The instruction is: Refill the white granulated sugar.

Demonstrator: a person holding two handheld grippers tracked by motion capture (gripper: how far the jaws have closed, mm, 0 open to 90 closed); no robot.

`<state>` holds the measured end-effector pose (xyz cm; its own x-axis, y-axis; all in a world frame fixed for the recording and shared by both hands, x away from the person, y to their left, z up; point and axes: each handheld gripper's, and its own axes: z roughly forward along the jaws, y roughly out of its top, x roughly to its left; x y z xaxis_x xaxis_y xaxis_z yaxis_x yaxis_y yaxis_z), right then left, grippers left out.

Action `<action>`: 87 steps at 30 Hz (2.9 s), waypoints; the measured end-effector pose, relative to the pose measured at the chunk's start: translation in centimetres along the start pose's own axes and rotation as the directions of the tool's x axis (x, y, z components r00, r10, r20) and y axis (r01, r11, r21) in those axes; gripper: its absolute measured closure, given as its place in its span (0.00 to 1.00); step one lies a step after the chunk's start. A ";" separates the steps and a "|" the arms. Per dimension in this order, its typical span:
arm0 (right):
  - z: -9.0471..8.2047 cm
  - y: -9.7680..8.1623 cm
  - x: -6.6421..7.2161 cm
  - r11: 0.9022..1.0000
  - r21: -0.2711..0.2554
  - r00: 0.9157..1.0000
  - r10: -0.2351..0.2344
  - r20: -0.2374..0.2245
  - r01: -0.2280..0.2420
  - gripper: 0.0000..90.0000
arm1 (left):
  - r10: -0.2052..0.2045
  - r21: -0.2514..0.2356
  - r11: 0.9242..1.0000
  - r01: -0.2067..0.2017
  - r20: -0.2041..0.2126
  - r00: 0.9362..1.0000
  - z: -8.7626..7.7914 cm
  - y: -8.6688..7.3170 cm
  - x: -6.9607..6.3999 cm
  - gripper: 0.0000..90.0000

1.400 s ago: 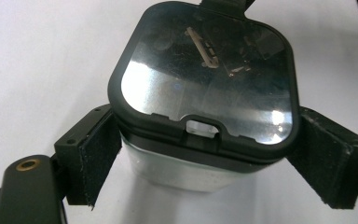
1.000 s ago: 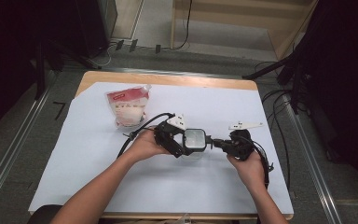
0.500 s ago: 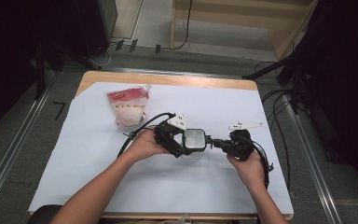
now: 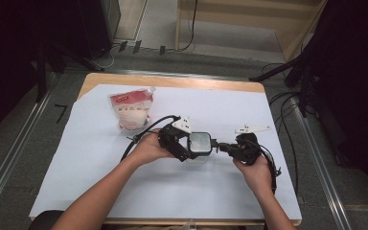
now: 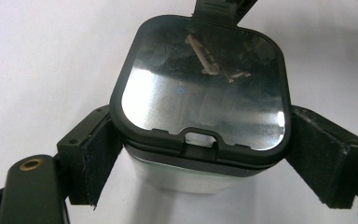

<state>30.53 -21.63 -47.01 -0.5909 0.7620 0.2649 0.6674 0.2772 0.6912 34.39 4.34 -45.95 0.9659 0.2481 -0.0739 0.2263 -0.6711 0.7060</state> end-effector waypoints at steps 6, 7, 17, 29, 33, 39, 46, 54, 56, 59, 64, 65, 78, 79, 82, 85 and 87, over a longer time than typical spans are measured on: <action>0.1 0.0 0.1 1.000 -0.005 1.000 -0.009 -0.001 0.009 1.00 | 0.002 0.009 1.000 -0.002 -0.001 1.000 -0.2 0.0 0.1 0.18; 0.0 0.0 0.1 1.000 -0.005 1.000 -0.011 -0.001 0.011 1.00 | -0.001 0.002 1.000 0.001 0.002 1.000 -0.1 0.0 0.1 0.18; 0.1 0.1 0.3 1.000 -0.004 1.000 -0.009 -0.006 0.009 1.00 | 0.027 -0.007 1.000 -0.027 -0.020 0.999 -0.6 0.5 -0.3 0.18; 0.0 0.1 0.3 1.000 -0.006 1.000 -0.010 -0.010 0.010 1.00 | 0.028 0.003 1.000 -0.028 -0.029 0.999 -1.0 1.4 -0.5 0.18; 0.0 0.1 0.3 1.000 -0.008 1.000 -0.010 -0.012 0.009 1.00 | 0.030 0.008 1.000 -0.030 -0.024 0.999 -1.0 1.7 -0.5 0.18; 0.0 0.1 0.3 1.000 -0.009 1.000 -0.008 -0.015 0.008 1.00 | 0.021 -0.031 0.999 -0.021 -0.002 1.000 -1.6 2.8 -0.5 0.20; 0.0 0.1 0.3 1.000 -0.009 1.000 -0.006 -0.018 0.005 1.00 | 0.028 -0.009 1.000 -0.028 -0.004 1.000 -1.7 4.1 -0.7 0.21; 0.0 0.1 0.3 1.000 -0.009 1.000 -0.006 -0.018 0.006 1.00 | 0.021 0.016 1.000 -0.021 -0.004 1.000 -1.6 5.1 -0.7 0.21; 0.0 0.1 0.3 1.000 -0.010 1.000 -0.008 -0.017 0.008 1.00 | 0.018 0.024 1.000 -0.017 -0.008 1.000 -1.6 5.4 -0.8 0.21; 0.0 0.1 0.3 1.000 -0.011 1.000 -0.012 -0.016 0.012 1.00 | 0.024 0.021 1.000 -0.023 -0.013 1.000 -1.5 5.8 -0.9 0.20; 0.0 0.1 0.3 1.000 -0.013 1.000 -0.012 -0.016 0.012 1.00 | 0.017 0.014 1.000 -0.017 -0.010 1.000 -1.2 6.4 -1.0 0.20; 0.0 0.1 0.3 1.000 -0.015 1.000 -0.011 -0.018 0.011 1.00 | 0.013 0.016 1.000 -0.013 -0.013 1.000 -1.2 6.6 -1.0 0.20; 0.0 0.0 0.3 1.000 -0.017 1.000 -0.007 -0.024 0.007 1.00 | 0.020 0.022 1.000 -0.020 -0.014 1.000 0.0 8.5 -1.2 0.20; 0.0 0.0 0.2 1.000 -0.019 1.000 -0.005 -0.027 0.005 1.00 | 0.020 0.024 1.000 -0.020 -0.015 1.000 0.1 8.6 -1.2 0.20; 0.0 -0.1 0.1 1.000 -0.028 0.999 -0.001 -0.032 0.000 1.00 | 0.018 0.021 1.000 -0.017 -0.019 1.000 0.4 8.9 -1.3 0.20; 0.0 -0.1 0.0 0.999 -0.029 0.999 0.012 -0.042 -0.013 1.00 | 0.016 0.019 1.000 -0.016 -0.013 1.000 0.6 9.0 -1.3 0.20; 0.0 -0.1 -0.1 0.999 -0.032 0.999 0.014 -0.044 -0.015 1.00 | 0.023 0.019 1.000 -0.023 -0.013 1.000 0.8 9.1 -1.2 0.20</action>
<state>30.49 -21.70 -47.15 -0.6012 0.7391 0.3038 0.6615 0.2471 0.7080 35.35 -2.60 -39.99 0.9692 0.2414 -0.0489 0.2068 -0.6893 0.6943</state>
